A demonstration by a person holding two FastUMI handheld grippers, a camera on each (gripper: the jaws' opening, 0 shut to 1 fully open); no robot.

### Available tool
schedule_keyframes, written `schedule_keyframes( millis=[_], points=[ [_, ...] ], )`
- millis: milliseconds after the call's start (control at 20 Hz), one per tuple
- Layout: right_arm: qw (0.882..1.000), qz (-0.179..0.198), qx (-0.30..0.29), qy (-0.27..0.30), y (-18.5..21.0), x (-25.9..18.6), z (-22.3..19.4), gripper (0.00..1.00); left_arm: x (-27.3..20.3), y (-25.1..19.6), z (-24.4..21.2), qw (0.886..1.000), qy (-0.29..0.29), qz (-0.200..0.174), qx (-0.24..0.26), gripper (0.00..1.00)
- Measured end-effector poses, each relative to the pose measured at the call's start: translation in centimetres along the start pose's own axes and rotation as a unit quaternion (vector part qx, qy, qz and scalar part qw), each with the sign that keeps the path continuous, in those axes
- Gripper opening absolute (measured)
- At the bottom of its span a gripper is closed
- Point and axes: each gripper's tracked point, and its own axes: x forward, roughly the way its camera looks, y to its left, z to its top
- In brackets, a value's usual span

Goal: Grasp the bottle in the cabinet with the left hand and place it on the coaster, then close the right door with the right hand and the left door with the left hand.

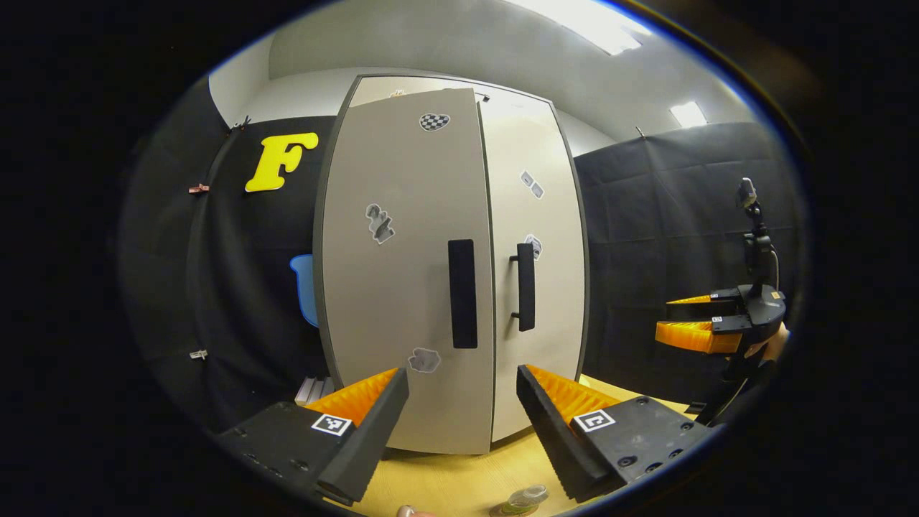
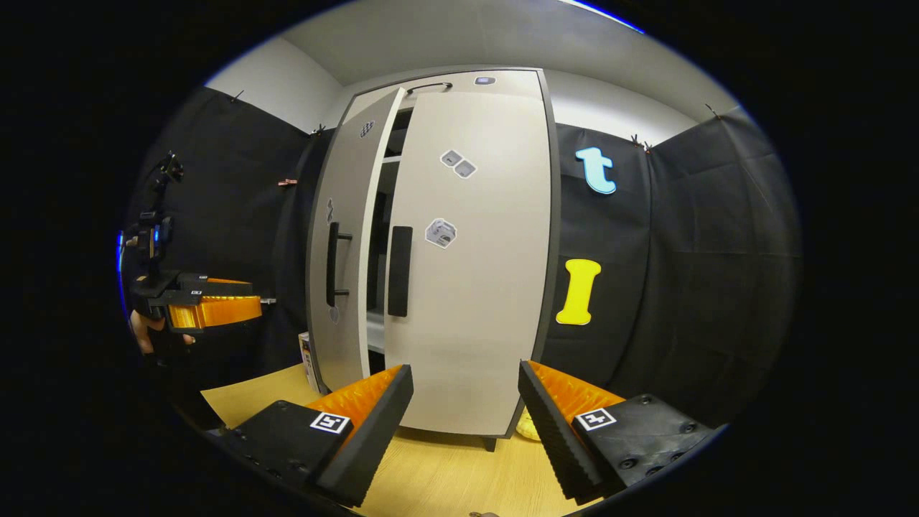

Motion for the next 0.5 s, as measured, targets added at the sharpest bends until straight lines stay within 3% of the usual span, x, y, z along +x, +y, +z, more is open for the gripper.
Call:
schedule_keyframes(
  millis=[500],
  points=[
    [1.0, 0.006, -0.007, -0.001, 1.16, 0.6, 0.37, 0.98, -0.47, 0.3, 0.16, 1.0, -0.009, 0.001, 0.003, 0.96]
  ],
)
